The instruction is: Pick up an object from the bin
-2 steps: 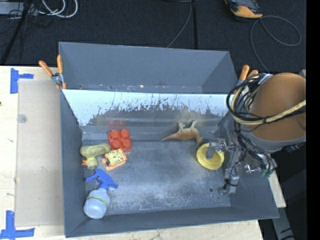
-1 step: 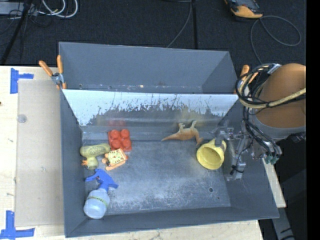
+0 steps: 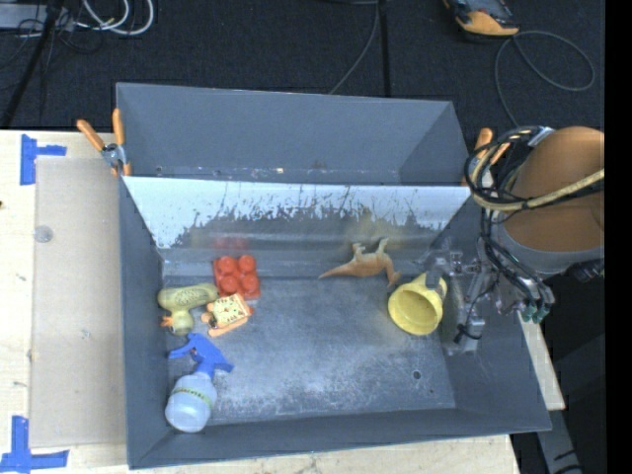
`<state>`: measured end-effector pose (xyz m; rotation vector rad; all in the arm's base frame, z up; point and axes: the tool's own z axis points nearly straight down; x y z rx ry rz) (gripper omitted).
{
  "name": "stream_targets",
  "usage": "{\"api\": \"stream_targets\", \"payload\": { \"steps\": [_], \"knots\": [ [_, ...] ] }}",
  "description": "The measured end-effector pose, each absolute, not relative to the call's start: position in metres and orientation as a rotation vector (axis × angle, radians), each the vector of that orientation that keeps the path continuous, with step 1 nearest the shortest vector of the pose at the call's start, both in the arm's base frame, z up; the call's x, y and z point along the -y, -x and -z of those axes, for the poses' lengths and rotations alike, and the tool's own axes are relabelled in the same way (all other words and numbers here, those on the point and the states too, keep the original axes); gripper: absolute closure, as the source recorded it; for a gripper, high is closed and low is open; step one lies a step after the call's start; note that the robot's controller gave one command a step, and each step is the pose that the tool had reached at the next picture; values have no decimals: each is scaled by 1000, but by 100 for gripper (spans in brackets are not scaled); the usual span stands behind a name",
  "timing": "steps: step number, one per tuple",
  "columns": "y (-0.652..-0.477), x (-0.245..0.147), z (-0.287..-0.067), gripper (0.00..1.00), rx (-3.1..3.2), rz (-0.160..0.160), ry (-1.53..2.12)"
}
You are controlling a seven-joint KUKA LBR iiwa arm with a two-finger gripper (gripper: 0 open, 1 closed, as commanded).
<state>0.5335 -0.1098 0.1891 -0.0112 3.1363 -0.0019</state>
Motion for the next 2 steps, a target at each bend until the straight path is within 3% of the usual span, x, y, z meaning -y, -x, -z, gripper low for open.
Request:
{"api": "stream_targets", "payload": {
  "steps": [1,2],
  "knots": [
    [-532,100,-190,0,-3139,3,183],
    [-542,82,-185,0,-3084,1,574]
  ]
}}
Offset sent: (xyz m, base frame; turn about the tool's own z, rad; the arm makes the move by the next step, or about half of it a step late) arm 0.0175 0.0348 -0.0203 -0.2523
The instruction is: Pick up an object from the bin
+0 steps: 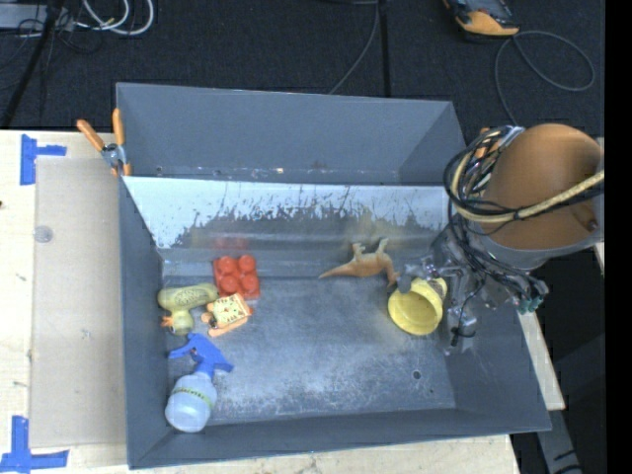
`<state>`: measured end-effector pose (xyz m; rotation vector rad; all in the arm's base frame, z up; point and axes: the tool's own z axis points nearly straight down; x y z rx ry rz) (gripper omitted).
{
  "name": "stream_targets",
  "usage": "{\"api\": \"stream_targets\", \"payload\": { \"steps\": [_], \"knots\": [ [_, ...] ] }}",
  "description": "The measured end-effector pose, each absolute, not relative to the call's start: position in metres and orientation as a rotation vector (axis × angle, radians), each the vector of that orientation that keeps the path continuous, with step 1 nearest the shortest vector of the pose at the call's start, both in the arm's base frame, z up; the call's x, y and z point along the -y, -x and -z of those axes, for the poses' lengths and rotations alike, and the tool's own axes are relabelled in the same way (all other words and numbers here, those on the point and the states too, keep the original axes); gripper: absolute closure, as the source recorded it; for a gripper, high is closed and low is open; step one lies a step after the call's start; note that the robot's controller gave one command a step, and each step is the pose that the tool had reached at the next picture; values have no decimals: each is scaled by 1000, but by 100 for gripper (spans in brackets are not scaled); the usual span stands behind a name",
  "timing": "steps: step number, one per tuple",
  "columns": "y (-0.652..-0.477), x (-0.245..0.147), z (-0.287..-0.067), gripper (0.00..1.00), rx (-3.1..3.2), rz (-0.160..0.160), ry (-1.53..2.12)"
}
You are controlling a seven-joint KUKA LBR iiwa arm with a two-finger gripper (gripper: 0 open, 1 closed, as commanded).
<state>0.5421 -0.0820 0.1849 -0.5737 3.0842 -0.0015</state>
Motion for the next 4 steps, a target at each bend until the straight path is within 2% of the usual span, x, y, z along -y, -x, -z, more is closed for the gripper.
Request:
{"api": "stream_targets", "payload": {
  "steps": [1,2,3,4],
  "knots": [
    [-554,87,-183,0,-3134,1,211],
    [-552,94,-182,0,-3140,1,-46],
    [-562,104,-170,0,-3134,2,166],
    [-572,113,-148,0,-3136,1,134]
  ]
}}
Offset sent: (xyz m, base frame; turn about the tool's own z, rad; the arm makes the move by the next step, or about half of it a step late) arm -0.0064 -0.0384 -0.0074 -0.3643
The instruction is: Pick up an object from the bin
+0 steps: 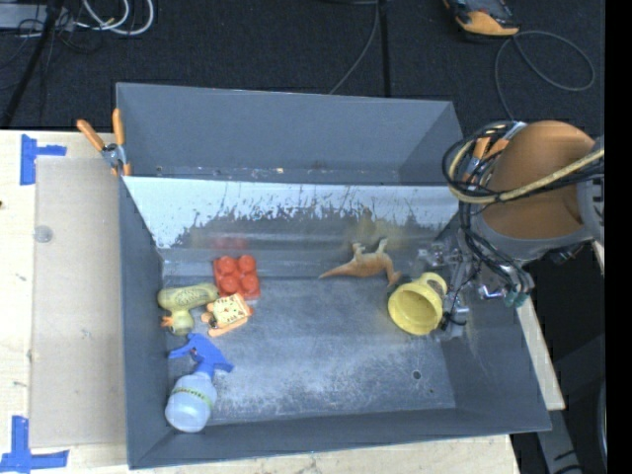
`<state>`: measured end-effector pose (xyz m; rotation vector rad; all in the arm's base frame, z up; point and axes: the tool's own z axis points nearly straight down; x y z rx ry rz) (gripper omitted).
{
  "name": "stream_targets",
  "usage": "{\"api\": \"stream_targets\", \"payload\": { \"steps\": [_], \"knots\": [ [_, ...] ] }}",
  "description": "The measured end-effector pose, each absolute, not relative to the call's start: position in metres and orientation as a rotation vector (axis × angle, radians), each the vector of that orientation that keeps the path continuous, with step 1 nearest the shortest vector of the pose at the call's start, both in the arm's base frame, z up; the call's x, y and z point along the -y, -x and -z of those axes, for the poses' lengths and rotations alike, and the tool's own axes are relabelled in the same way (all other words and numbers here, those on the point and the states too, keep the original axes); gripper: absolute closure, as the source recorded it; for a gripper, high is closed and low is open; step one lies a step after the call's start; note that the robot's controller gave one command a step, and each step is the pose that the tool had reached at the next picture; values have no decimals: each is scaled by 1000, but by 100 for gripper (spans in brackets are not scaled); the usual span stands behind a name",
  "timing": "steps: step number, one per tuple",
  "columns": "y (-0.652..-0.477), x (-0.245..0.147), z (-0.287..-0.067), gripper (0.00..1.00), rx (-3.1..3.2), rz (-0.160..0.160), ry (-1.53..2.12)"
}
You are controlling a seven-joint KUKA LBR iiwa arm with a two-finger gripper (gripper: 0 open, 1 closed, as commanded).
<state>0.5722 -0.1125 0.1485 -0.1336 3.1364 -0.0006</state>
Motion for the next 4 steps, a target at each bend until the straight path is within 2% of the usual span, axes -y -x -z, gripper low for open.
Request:
{"api": "stream_targets", "payload": {
  "steps": [1,2,3,4],
  "knots": [
    [-574,129,-119,0,-3105,2,449],
    [-584,135,-100,0,-3085,1,578],
    [-579,146,-77,100,-3029,-10,816],
    [-579,146,-77,100,-3029,-11,815]
  ]
}}
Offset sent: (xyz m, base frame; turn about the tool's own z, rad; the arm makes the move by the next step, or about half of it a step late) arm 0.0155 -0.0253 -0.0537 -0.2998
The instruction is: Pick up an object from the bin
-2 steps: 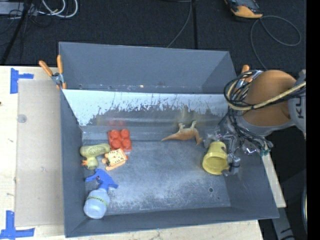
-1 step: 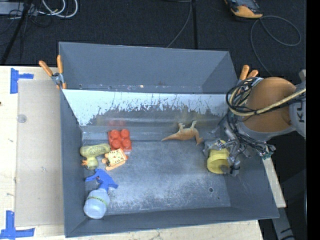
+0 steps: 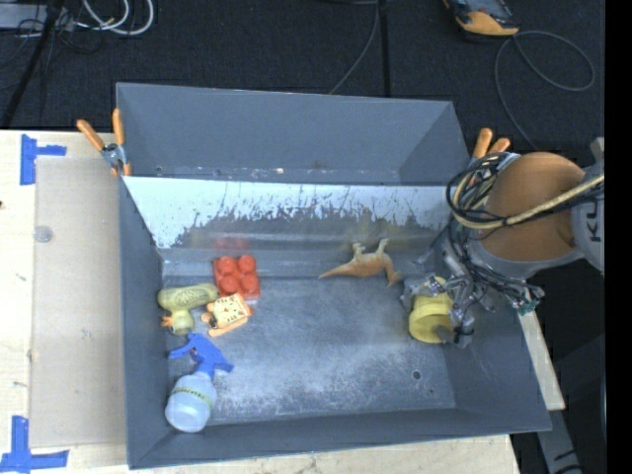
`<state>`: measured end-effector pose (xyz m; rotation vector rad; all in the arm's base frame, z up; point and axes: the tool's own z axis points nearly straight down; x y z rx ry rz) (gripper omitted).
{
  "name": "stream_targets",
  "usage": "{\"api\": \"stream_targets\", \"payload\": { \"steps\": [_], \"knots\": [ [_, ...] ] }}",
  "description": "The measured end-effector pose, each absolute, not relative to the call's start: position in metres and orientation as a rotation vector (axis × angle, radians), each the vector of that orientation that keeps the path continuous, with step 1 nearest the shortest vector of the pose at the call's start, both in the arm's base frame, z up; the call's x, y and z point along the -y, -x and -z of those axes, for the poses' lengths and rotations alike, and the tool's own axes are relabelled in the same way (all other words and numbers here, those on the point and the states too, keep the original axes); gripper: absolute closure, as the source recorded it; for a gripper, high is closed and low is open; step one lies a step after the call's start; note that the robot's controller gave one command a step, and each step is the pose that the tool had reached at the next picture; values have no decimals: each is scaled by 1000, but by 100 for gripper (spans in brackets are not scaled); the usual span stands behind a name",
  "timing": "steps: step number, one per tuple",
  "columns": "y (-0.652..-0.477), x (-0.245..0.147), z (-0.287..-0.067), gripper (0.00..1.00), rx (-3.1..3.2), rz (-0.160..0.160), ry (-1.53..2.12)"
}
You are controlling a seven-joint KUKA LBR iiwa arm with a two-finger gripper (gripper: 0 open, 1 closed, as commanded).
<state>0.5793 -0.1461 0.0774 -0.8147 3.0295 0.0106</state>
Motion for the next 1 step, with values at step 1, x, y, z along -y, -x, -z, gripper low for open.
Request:
{"api": "stream_targets", "payload": {
  "steps": [1],
  "knots": [
    [-573,144,-116,100,-3031,-12,838]
  ]
}}
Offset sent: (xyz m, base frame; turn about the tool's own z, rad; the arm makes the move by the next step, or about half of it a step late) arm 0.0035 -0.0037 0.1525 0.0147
